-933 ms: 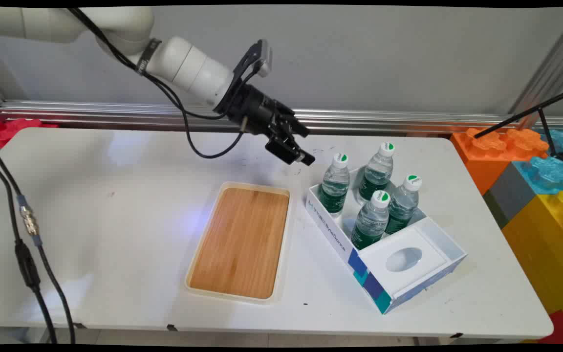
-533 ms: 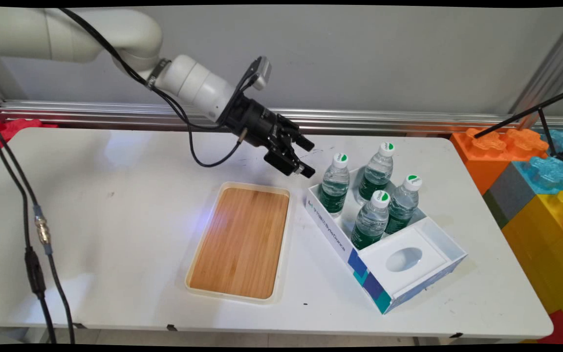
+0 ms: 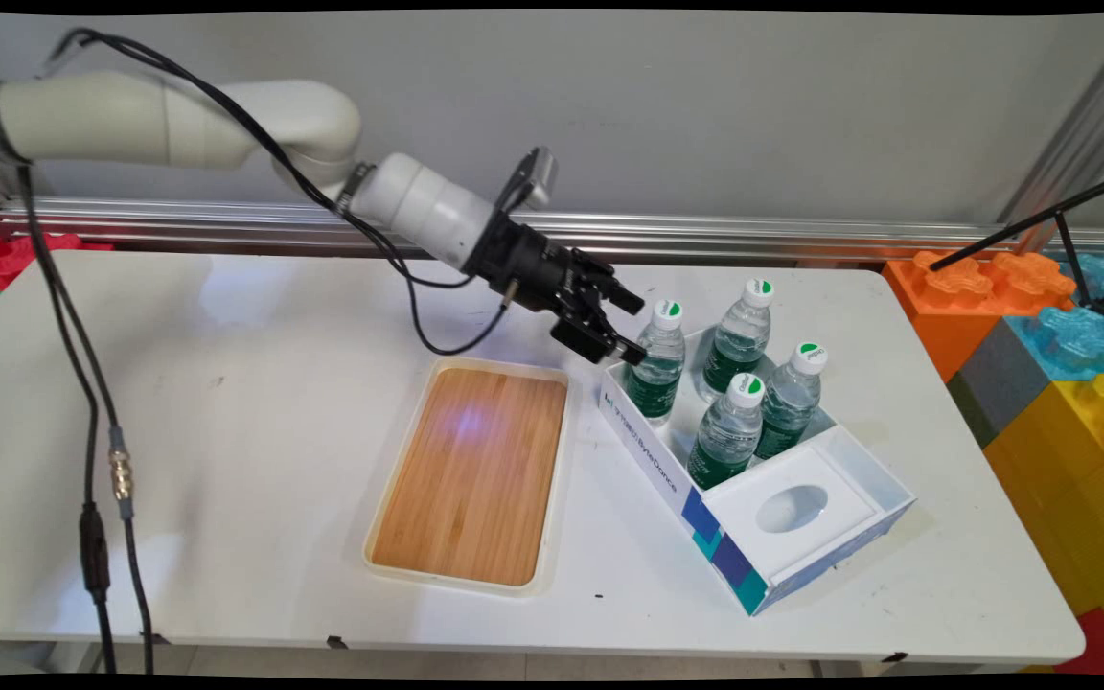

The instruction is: Pick up the green bottle from the white box, then place the picked object on the tray

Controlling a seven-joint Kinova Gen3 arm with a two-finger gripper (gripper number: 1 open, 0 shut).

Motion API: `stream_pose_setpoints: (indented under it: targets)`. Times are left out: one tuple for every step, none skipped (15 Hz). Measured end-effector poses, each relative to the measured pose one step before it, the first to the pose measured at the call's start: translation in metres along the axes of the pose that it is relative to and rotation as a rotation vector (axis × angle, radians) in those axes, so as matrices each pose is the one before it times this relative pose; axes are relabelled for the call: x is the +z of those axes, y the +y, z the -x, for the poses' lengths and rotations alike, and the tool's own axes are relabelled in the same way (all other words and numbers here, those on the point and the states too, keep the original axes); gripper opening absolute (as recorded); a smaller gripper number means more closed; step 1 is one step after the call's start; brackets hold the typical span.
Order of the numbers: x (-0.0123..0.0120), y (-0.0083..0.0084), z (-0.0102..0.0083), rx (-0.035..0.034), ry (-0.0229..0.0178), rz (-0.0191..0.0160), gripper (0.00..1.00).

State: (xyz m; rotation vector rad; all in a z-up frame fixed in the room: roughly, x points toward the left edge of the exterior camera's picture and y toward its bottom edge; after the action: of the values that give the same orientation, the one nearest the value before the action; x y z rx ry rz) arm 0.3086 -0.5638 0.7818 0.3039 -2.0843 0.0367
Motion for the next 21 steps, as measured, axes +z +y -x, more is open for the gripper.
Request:
stream_pose_setpoints:
  targets:
    - [0.00823, -0.00242, 0.00251, 0.00615, 0.00779, -0.00118, 1.00]
    - [0.00690, -0.00192, 0.00218, 0.00741, 0.00475, 0.00063, 1.00]
    - [0.00511, -0.00134, 0.00175, 0.00731, 0.00318, 0.00108, 1.00]
    - [0.00299, -0.00077, 0.00113, 0.00671, 0.00100, 0.00086, 1.00]
    - [0.00413, -0.00113, 0.00154, 0.01021, 0.00128, 0.00159, 1.00]
    - [0.00396, -0.00098, 0.00167, 0.01277, 0.00053, 0.00214, 1.00]
    - [0.00321, -0.00044, 0.00144, 0.01497, -0.00144, 0.00378, 1.00]
    - [0.00200, -0.00007, 0.00114, 0.01380, -0.00225, 0.00303, 1.00]
    - [0.00139, 0.00027, 0.00081, 0.01531, -0.00323, 0.00262, 1.00]
    - [0.00145, 0.00060, 0.00049, 0.02154, -0.00384, 0.00177, 0.00]
    - [0.00082, 0.00046, -0.00003, 0.01572, -0.00244, -0.00014, 0.00]
    - [0.00049, 0.00039, -0.00061, 0.01583, -0.00332, -0.00152, 0.00]
    - [0.00039, 0.00060, -0.00056, 0.01118, -0.00342, -0.00093, 0.00]
    - [-0.00030, 0.00062, -0.00101, 0.00953, -0.00346, -0.00133, 0.00]
    - [-0.00103, 0.00065, -0.00098, 0.00623, -0.00277, -0.00320, 0.00]
    - [-0.00107, 0.00046, -0.00134, 0.00544, -0.00276, -0.00302, 0.00]
    - [-0.00069, 0.00000, -0.00223, 0.00297, -0.00176, -0.00309, 0.00]
    - [-0.00279, 0.00035, -0.00261, 0.00113, -0.00100, -0.00652, 0.00]
    - [-0.00387, 0.00043, -0.00507, -0.00196, 0.00173, -0.00912, 0.00]
    - [-0.00464, 0.00043, -0.00631, -0.00671, 0.00380, -0.00985, 0.00]
    - [-0.00383, -0.00010, -0.00517, -0.00542, 0.00367, -0.00672, 0.00]
